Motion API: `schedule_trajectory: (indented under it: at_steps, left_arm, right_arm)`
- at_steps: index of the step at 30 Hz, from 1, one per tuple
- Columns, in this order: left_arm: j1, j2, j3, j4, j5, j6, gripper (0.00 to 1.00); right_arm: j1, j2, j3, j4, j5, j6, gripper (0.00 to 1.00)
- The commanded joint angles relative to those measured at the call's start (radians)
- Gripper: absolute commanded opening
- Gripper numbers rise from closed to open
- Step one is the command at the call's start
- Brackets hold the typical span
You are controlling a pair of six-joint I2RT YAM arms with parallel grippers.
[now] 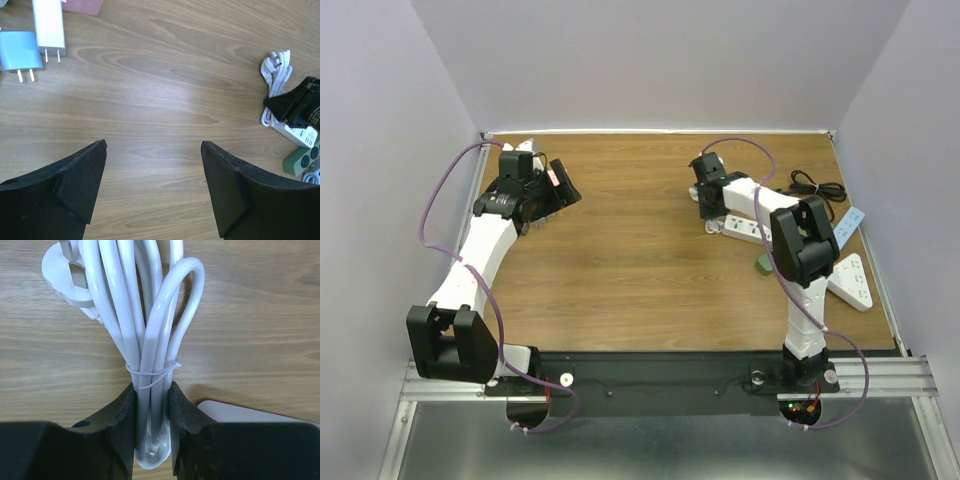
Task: Pull the plug off the socket
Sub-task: Move the socket to the center of the board, then reset both arms
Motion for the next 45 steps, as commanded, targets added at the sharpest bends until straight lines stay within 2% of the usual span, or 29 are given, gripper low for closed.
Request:
schedule_trajectory:
  at_steps: [1, 9, 10, 11, 12, 15, 16, 17, 19, 26, 30, 39, 45]
  left_arm:
    - [0.0, -0.021, -0.038, 0.083, 0.035, -0.011, 0.87]
    - [0.0, -0.051, -0.104, 0.135, 0.071, -0.039, 0.87]
    - [0.0, -0.058, -0.121, 0.15, 0.08, -0.043, 0.87]
    - [0.0, -0.059, -0.13, 0.16, 0.101, -0.049, 0.87]
    - [-0.002, -0.059, -0.144, 0.178, 0.112, -0.06, 0.88]
    - [-0.005, -0.061, -0.149, 0.187, 0.133, -0.063, 0.89]
    - [-0.006, -0.07, -0.15, 0.197, 0.132, -0.063, 0.93]
    - [-0.006, -0.082, -0.15, 0.203, 0.13, -0.063, 0.98]
    - [-0.006, -0.085, -0.138, 0.218, 0.141, -0.048, 0.99]
    - [-0.009, -0.079, -0.048, 0.213, 0.186, -0.017, 0.99]
    - [-0.011, -0.087, 0.01, 0.227, 0.195, -0.003, 0.99]
    - [-0.015, -0.058, 0.128, 0.306, 0.268, -0.008, 0.99]
    - [-0.022, -0.03, 0.192, 0.319, 0.33, -0.003, 0.99]
  right_arm:
    - [-0.03, -0.046, -0.062, 0.054, 0.006, -0.122, 0.01]
    - [-0.144, -0.036, -0.039, 0.073, 0.058, -0.214, 0.01]
    - [-0.157, -0.032, -0.028, 0.075, 0.058, -0.211, 0.06]
    - [-0.162, -0.029, -0.022, 0.075, 0.073, -0.202, 0.11]
    - [-0.165, -0.025, -0.013, 0.073, 0.078, -0.196, 0.28]
    - [-0.167, -0.042, 0.021, 0.056, 0.028, -0.162, 0.58]
    - [-0.167, -0.078, 0.024, 0.055, 0.012, -0.147, 0.76]
    - [-0.167, -0.097, 0.027, 0.05, -0.035, -0.115, 0.83]
    - [-0.165, -0.164, 0.026, 0.05, -0.091, -0.092, 1.0]
    - [-0.165, -0.374, -0.036, -0.01, -0.267, 0.017, 1.0]
    - [-0.165, -0.575, -0.085, -0.054, -0.364, 0.078, 1.0]
    - [-0.164, -0.949, -0.191, -0.059, -0.388, 0.23, 1.0]
    - [-0.165, -1.066, -0.221, -0.083, -0.434, 0.266, 1.0]
